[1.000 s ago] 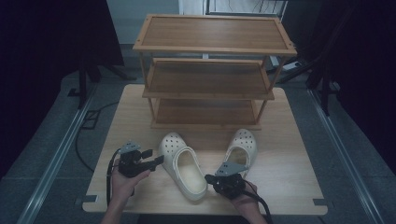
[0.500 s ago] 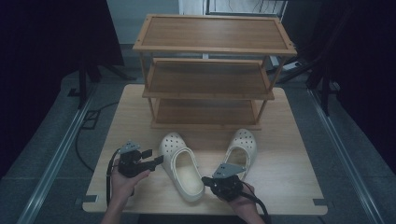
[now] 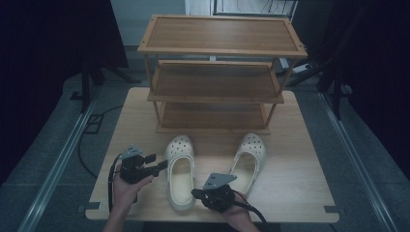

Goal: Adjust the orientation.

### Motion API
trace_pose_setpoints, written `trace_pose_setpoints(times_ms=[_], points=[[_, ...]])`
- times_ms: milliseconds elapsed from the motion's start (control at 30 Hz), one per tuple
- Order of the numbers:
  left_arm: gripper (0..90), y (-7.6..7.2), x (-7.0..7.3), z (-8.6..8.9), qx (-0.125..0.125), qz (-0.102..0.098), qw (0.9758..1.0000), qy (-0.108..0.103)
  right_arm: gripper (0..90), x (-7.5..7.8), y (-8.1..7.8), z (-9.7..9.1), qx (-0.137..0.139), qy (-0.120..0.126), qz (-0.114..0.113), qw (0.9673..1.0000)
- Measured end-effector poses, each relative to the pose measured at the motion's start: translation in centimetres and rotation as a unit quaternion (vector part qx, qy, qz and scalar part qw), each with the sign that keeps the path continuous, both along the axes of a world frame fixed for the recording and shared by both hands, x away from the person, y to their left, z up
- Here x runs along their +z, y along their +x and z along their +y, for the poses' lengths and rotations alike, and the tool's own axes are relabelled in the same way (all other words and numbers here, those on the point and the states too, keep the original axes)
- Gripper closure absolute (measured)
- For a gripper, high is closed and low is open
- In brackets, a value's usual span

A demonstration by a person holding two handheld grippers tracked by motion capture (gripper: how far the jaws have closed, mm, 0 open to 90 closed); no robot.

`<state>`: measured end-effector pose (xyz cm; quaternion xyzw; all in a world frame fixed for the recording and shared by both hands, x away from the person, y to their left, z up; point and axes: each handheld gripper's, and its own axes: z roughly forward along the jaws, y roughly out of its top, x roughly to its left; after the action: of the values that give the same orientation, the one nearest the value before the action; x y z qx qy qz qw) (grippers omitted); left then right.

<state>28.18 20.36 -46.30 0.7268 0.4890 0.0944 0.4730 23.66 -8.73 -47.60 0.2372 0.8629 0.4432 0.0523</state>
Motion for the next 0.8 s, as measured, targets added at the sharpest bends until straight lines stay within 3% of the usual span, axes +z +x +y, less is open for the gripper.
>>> trace_pose_setpoints(times_ms=[233,433,533,567,633,733,767,800], points=[[37.5,0.0,0.0,0.3,0.003,0.0,1.0,-0.001,86.2,-0.3,0.0,2.5,0.01,0.012,-0.005,0.9999],[37.4,0.0,0.0,0.3,0.002,0.001,1.0,-0.001,83.8,-0.4,-0.1,2.8,0.004,0.022,-0.008,0.9997],[37.5,-0.1,0.2,0.3,0.003,-0.002,1.0,-0.002,79.1,-0.4,-0.1,2.3,0.003,0.025,-0.004,0.9997],[37.3,-0.2,0.3,0.3,0.004,-0.003,1.0,-0.004,71.8,-0.1,-0.2,1.8,-0.004,0.03,-0.011,0.9995],[37.3,-0.2,0.4,0.3,0.005,-0.006,1.0,-0.004,70.3,0.1,-0.3,1.5,-0.008,0.032,-0.017,0.9993],[37.1,-0.3,0.4,0.2,0.007,-0.004,1.0,-0.005,65.4,0.8,-0.5,-0.2,-0.031,0.042,-0.03,0.9982],[37.0,-0.3,0.4,0.0,0.006,-0.002,1.0,-0.005,63.3,1.0,-0.4,-1.3,-0.05,0.045,-0.035,0.9971],[36.9,-0.3,0.4,0.0,0.006,-0.002,1.0,-0.005,63.3,1.0,-0.4,-1.3,-0.05,0.045,-0.035,0.9971]])
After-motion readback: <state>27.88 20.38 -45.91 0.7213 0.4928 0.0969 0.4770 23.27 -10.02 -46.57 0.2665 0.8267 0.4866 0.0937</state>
